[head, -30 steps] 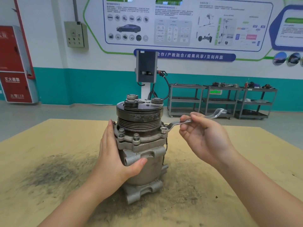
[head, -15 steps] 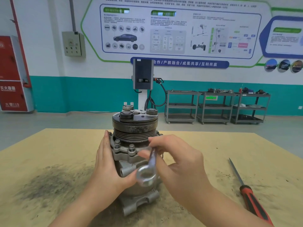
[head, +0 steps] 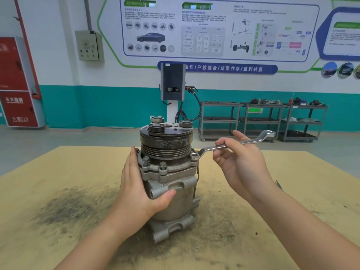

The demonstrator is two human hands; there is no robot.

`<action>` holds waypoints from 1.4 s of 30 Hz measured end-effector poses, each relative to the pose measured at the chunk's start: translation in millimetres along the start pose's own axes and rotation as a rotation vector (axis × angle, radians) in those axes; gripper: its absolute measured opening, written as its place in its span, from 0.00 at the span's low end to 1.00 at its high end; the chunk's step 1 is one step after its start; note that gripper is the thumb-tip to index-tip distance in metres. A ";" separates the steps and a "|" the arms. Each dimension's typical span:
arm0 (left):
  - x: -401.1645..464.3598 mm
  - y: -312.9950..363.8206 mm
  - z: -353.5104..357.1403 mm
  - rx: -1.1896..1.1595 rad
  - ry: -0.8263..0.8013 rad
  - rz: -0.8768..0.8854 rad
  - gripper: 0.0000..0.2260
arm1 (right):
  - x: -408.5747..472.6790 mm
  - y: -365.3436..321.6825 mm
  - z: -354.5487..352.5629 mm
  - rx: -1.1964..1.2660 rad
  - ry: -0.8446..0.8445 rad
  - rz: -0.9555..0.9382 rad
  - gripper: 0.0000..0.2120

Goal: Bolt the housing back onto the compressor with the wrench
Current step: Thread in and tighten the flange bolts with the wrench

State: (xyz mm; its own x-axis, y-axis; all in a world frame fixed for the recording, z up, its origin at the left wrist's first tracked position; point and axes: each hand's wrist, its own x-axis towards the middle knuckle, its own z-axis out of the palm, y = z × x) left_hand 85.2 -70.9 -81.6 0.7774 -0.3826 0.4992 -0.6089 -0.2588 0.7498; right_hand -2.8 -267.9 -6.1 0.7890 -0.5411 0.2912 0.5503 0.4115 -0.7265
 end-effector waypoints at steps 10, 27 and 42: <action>-0.4 -1.6 0.6 0.007 0.000 -0.007 0.62 | 6.0 1.2 -7.8 -0.070 -0.064 0.017 0.05; 2.4 -5.7 2.8 0.011 0.050 0.024 0.55 | -37.9 38.2 2.8 -1.000 -0.464 -1.173 0.06; 1.1 -2.4 2.3 0.031 0.019 -0.002 0.60 | -4.6 -1.0 2.7 0.029 0.032 -0.002 0.08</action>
State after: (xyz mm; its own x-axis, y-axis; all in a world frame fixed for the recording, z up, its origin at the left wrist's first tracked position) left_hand 87.1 -72.7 -83.8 0.7814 -0.3650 0.5061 -0.6115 -0.2870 0.7373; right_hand -6.2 -263.8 -5.0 0.7792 -0.5646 0.2721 0.5597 0.4315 -0.7075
